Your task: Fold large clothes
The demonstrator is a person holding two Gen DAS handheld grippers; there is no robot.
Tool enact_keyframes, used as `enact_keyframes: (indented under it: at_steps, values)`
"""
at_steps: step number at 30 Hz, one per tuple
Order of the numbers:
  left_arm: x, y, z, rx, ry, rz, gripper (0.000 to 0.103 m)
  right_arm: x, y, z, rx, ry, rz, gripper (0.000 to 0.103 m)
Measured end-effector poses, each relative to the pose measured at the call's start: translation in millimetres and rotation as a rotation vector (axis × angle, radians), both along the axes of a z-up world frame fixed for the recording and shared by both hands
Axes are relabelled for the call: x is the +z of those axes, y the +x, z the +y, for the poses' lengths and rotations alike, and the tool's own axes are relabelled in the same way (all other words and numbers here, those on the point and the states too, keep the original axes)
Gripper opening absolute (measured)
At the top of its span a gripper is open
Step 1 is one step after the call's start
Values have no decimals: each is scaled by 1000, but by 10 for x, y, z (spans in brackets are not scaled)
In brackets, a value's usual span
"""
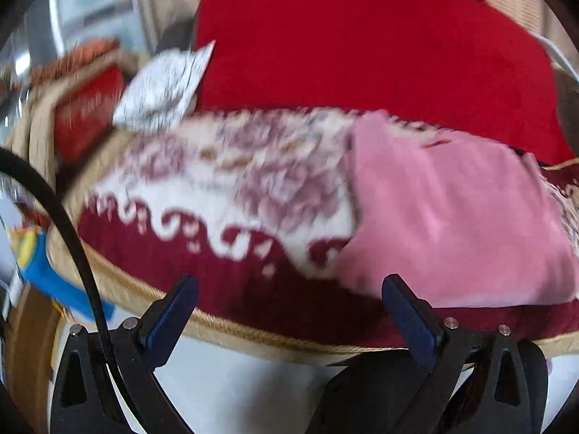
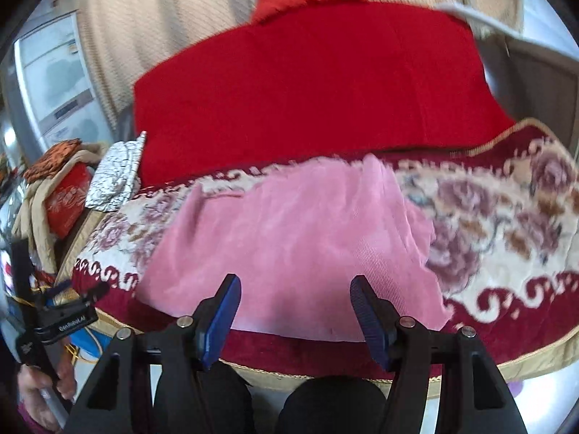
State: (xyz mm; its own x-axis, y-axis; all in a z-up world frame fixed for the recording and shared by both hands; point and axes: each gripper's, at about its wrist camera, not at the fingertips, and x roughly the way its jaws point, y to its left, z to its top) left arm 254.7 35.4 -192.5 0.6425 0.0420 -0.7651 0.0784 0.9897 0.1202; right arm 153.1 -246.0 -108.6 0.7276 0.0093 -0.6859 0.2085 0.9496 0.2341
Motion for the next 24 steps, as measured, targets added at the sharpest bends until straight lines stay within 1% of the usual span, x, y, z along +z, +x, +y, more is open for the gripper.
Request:
enact_keyframes:
  at_steps: [2, 3, 4, 6, 9, 12, 13, 16, 17, 18, 20, 22, 24]
  values:
    - [-133, 53, 77, 13, -50, 35, 101, -147, 111, -91, -4, 22, 18, 65]
    - [-174, 54, 88, 10, -77, 46, 101, -211, 156, -125, -9, 35, 26, 61]
    - [-197, 52, 83, 4, -105, 50, 101, -270, 206, -178, -17, 48, 38, 59]
    - [-217, 13, 68, -12, -172, 43, 101, -393, 314, -298, -45, 74, 52, 57]
    - [-218, -98, 62, -6, -315, 4, 101, -529, 429, -451, -84, 92, 57, 53]
    - [-243, -66, -25, -20, -388, 19, 101, -627, 526, -558, -84, 126, 36, 51]
    - [-275, -51, -56, -14, -396, 23, 99, -663, 560, -571, -77, 130, 38, 51]
    - [-324, 2, -116, 4, -358, 30, 88, -923, 723, -639, -64, 180, 105, 48]
    - [-344, 16, -131, 10, -346, 33, 88, -1007, 742, -677, -66, 196, 111, 46]
    - [-361, 23, -139, 17, -334, 34, 88, -1021, 733, -696, -67, 204, 102, 45]
    - [-393, 37, -133, 31, -321, 46, 88, -980, 708, -707, -65, 201, 99, 44]
    - [-424, 60, -104, 45, -333, 58, 88, -894, 687, -712, -64, 177, 91, 44]
    - [-438, 124, -89, 49, -346, 75, 88, -774, 642, -773, -91, 154, 49, 44]
